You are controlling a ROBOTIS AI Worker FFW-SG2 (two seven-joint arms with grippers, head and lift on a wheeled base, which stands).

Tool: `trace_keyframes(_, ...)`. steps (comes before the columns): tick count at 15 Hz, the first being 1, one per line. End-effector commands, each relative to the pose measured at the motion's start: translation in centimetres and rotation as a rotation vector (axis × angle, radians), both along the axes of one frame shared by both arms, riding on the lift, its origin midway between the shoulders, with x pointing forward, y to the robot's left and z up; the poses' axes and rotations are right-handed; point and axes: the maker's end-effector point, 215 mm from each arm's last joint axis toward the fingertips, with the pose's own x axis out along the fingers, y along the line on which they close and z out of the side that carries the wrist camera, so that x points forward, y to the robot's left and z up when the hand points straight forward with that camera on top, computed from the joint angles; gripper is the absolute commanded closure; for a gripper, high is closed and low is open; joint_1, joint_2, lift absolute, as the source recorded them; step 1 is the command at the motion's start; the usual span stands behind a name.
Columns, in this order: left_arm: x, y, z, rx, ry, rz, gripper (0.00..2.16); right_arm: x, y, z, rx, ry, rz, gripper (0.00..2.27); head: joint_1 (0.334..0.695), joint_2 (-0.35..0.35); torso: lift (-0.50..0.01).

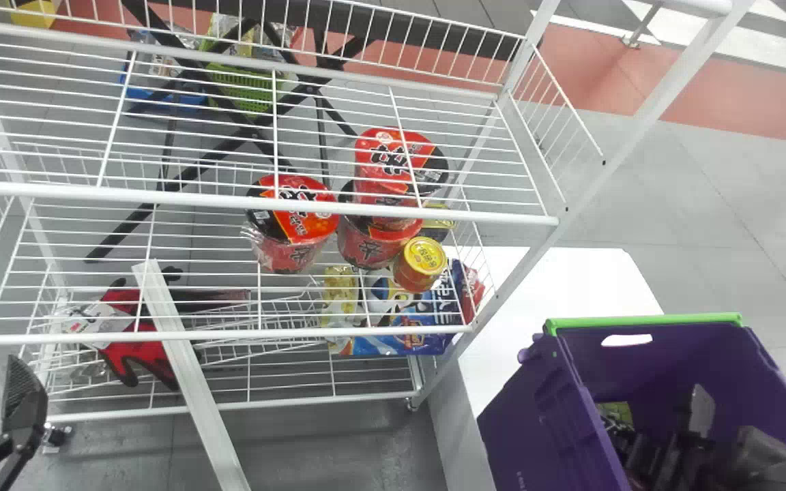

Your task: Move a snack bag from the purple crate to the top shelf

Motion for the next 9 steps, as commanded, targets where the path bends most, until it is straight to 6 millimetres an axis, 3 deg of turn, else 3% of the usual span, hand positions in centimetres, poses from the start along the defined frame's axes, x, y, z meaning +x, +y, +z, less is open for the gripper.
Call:
trace_keyframes(1,-0.1,-0.05,0.05,0.0,-0.001,-0.001,0.07,-0.11,0.45,-1.24,-0.022,0.007,0.031,0.15,0.695,-0.35,-0.454)
trace_keyframes(5,-0.21,0.04,0.02,0.004,0.0,-0.004,0.07,-0.42,0.5,-2.2,-0.051,0.019,0.075,0.23,0.695,-0.35,-0.454)
trace_keyframes(8,-0.32,0.06,0.07,0.006,-0.001,-0.007,0.07,-0.11,0.87,-1.86,-0.03,0.0,0.088,0.67,0.695,-0.35,-0.454)
trace_keyframes(9,-0.39,0.11,0.1,0.006,-0.002,-0.007,0.07,0.0,0.99,-1.7,-0.023,-0.008,0.093,1.03,0.695,-0.35,-0.454)
